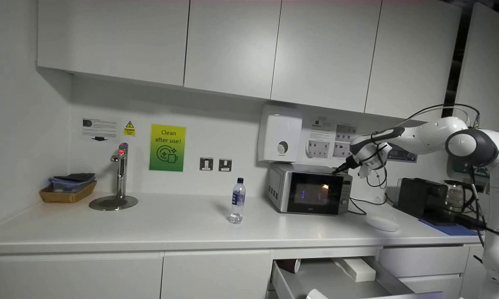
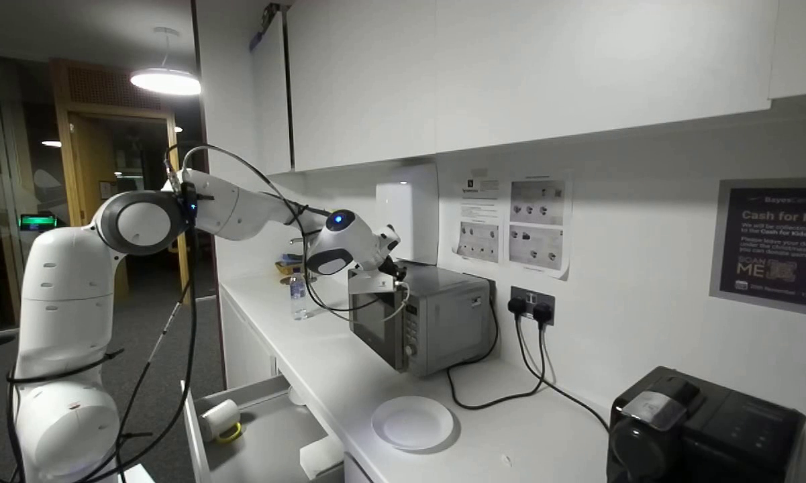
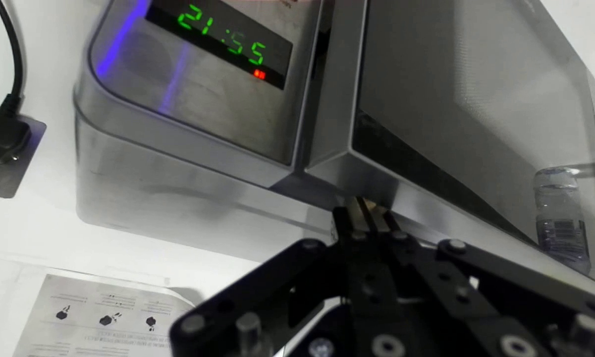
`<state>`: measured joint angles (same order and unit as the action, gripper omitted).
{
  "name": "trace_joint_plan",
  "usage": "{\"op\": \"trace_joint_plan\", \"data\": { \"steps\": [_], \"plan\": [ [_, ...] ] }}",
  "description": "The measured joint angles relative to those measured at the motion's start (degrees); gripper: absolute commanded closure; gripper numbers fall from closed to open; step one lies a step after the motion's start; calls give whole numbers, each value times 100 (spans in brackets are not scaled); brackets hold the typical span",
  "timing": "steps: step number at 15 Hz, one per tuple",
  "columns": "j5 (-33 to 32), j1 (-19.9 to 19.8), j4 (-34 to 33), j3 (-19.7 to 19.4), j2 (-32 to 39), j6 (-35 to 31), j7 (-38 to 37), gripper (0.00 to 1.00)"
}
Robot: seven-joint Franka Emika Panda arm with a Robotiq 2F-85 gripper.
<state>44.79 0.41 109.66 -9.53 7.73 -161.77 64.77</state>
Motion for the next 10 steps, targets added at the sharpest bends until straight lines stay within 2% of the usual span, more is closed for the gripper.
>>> {"op": "trace_joint_plan", "data": {
  "steps": [10],
  "plan": [
    [-993,19,106,-84,-30,200,-1084,100]
  ]
}}
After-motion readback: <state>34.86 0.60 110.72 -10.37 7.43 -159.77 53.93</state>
